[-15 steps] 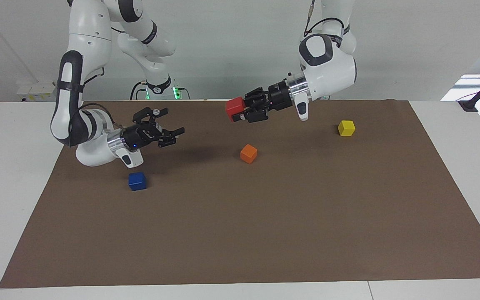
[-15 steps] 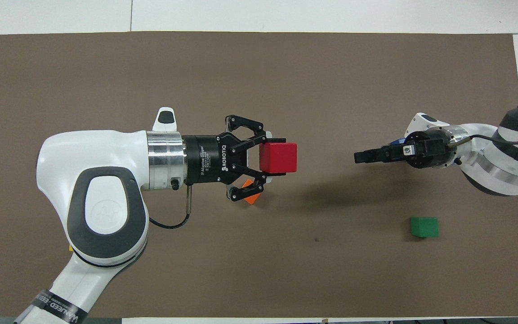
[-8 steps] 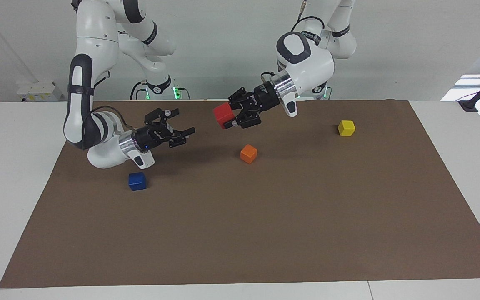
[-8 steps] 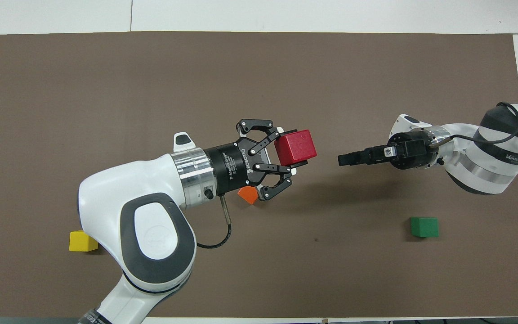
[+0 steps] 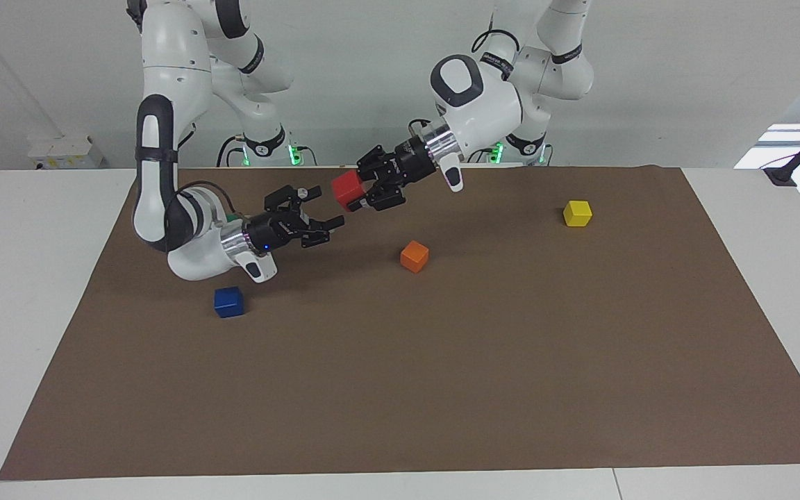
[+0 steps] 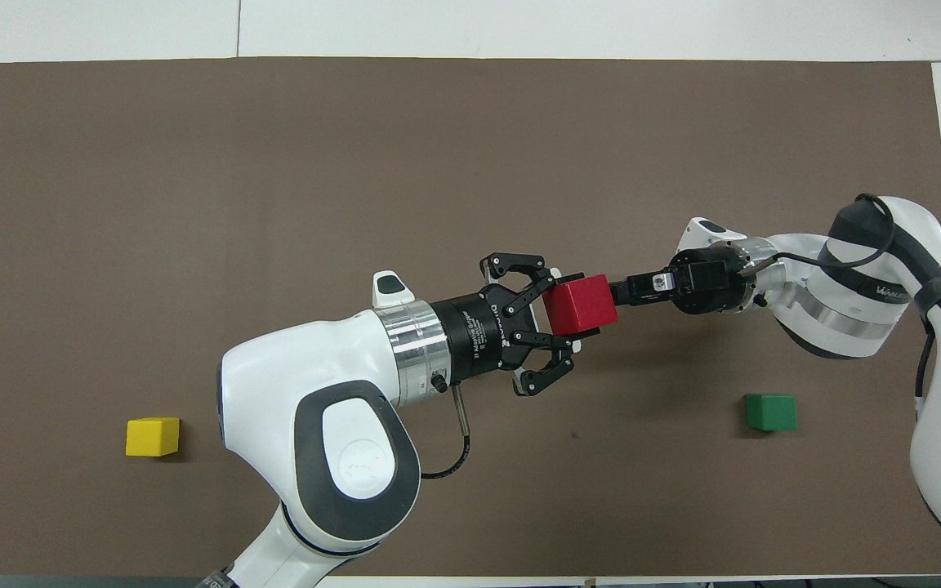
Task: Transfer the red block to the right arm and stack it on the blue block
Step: 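Carry the red cube toward the right gripper with the left gripper, then close the right gripper on the red cube held by the left gripper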
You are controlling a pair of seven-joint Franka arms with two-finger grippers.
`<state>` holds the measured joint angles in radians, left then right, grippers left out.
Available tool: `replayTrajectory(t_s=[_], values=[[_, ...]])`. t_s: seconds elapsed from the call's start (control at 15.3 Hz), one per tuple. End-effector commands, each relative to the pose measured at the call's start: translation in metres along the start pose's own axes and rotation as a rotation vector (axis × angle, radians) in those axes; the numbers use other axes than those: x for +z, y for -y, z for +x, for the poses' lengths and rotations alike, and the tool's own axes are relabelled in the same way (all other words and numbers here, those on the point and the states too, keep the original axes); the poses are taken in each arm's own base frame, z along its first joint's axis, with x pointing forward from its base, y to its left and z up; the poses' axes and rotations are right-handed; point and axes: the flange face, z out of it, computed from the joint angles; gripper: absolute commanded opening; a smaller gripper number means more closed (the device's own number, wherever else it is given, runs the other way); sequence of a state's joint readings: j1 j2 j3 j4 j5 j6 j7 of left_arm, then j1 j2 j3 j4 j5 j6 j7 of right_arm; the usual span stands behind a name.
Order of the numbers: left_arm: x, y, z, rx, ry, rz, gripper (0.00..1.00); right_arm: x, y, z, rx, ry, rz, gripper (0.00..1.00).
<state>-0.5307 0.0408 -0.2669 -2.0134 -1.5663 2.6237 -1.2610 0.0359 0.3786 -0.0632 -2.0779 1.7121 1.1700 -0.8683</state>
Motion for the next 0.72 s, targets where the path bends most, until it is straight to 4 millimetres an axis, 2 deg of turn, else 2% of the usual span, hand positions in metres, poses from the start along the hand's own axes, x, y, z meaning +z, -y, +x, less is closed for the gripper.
replayTrajectory(t_s=[0.0,0.33,0.65], values=[[0.004,0.003,-0.005,0.004,0.003,-0.015,0.0,0.013,-0.011,-0.006,-0.016,-0.03,0.022,1.0],[0.005,0.003,-0.004,0.003,0.002,-0.014,0.0,0.025,-0.018,-0.004,-0.028,-0.045,0.014,1.0],[0.004,0.004,-0.003,0.003,0.002,-0.01,0.0,0.024,-0.014,-0.004,-0.034,-0.044,0.023,1.0]])
